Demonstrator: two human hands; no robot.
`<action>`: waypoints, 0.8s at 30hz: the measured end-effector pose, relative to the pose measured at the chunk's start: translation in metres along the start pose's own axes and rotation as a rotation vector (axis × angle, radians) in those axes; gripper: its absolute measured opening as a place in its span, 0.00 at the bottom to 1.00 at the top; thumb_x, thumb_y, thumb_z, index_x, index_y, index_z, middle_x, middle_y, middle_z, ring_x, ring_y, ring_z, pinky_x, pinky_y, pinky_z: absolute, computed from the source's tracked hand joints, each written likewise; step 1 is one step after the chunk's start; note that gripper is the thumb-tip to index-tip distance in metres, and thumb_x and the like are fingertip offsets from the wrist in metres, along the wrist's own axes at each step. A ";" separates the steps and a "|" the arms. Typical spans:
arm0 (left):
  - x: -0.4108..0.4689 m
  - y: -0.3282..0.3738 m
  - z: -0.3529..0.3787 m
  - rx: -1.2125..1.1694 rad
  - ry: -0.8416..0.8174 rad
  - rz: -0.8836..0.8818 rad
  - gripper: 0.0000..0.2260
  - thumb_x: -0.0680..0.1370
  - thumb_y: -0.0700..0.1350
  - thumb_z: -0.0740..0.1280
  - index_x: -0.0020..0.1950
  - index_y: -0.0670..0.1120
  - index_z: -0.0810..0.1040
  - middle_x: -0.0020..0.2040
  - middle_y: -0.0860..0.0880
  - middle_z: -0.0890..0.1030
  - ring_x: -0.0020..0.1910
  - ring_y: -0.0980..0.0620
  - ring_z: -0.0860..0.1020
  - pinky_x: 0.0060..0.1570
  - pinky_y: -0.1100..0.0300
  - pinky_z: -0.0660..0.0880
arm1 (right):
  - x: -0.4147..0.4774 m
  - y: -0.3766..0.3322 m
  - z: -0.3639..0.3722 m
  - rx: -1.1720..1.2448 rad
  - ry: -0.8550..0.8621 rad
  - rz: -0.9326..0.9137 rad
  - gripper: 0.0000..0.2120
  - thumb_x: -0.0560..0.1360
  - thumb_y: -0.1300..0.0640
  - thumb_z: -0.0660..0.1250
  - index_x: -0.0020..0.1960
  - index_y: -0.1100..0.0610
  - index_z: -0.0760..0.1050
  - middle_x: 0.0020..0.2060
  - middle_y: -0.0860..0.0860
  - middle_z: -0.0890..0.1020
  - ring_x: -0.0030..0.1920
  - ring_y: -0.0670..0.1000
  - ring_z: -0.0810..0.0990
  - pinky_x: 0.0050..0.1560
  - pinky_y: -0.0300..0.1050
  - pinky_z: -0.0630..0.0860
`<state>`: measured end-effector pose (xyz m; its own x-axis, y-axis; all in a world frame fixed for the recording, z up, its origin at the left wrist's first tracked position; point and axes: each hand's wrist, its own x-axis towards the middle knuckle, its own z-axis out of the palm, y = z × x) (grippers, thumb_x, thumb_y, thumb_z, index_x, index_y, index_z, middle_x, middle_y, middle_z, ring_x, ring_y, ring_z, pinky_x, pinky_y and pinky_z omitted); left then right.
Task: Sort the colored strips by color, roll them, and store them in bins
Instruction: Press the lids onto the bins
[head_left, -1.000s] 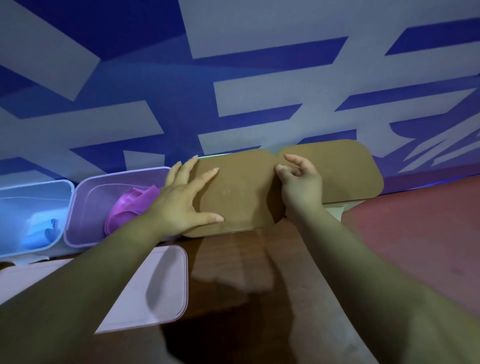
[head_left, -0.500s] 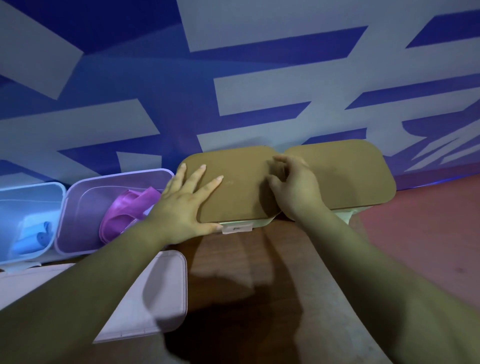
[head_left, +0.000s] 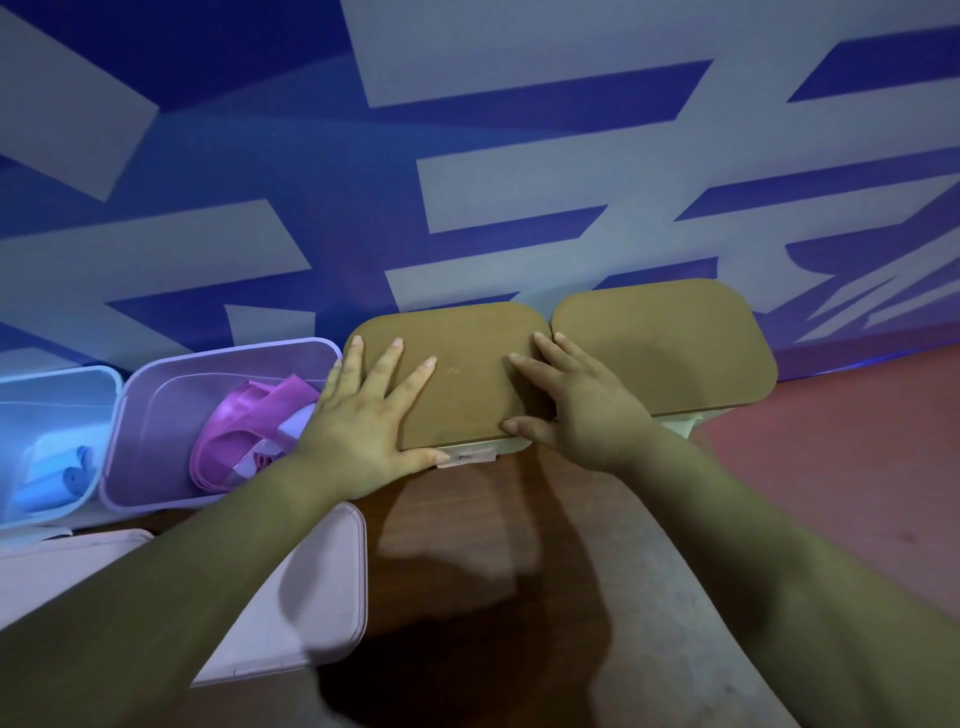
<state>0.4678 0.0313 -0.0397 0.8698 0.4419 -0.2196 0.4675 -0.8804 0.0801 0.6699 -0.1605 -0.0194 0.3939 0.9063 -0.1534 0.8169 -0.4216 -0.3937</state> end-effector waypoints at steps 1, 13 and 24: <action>0.000 0.001 0.002 0.006 0.000 -0.004 0.48 0.65 0.81 0.53 0.79 0.63 0.39 0.82 0.50 0.42 0.79 0.38 0.35 0.77 0.41 0.44 | 0.000 0.001 0.001 -0.033 -0.010 -0.011 0.38 0.72 0.33 0.66 0.77 0.48 0.62 0.78 0.57 0.57 0.79 0.57 0.53 0.77 0.48 0.52; 0.003 0.007 0.008 0.095 0.058 0.018 0.47 0.66 0.77 0.51 0.81 0.55 0.48 0.81 0.43 0.51 0.79 0.34 0.46 0.76 0.37 0.45 | -0.001 0.009 0.010 -0.155 -0.066 -0.050 0.43 0.68 0.25 0.56 0.78 0.42 0.54 0.80 0.55 0.49 0.79 0.57 0.47 0.78 0.55 0.50; 0.000 0.007 0.011 0.102 0.088 0.027 0.46 0.69 0.80 0.45 0.81 0.55 0.48 0.82 0.44 0.51 0.79 0.35 0.47 0.77 0.37 0.46 | -0.008 0.007 0.024 -0.320 0.024 -0.079 0.36 0.76 0.30 0.42 0.80 0.46 0.52 0.79 0.58 0.53 0.79 0.61 0.51 0.77 0.58 0.54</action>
<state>0.4696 0.0234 -0.0500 0.8946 0.4269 -0.1325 0.4288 -0.9033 -0.0151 0.6620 -0.1703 -0.0424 0.3304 0.9373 -0.1108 0.9349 -0.3412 -0.0980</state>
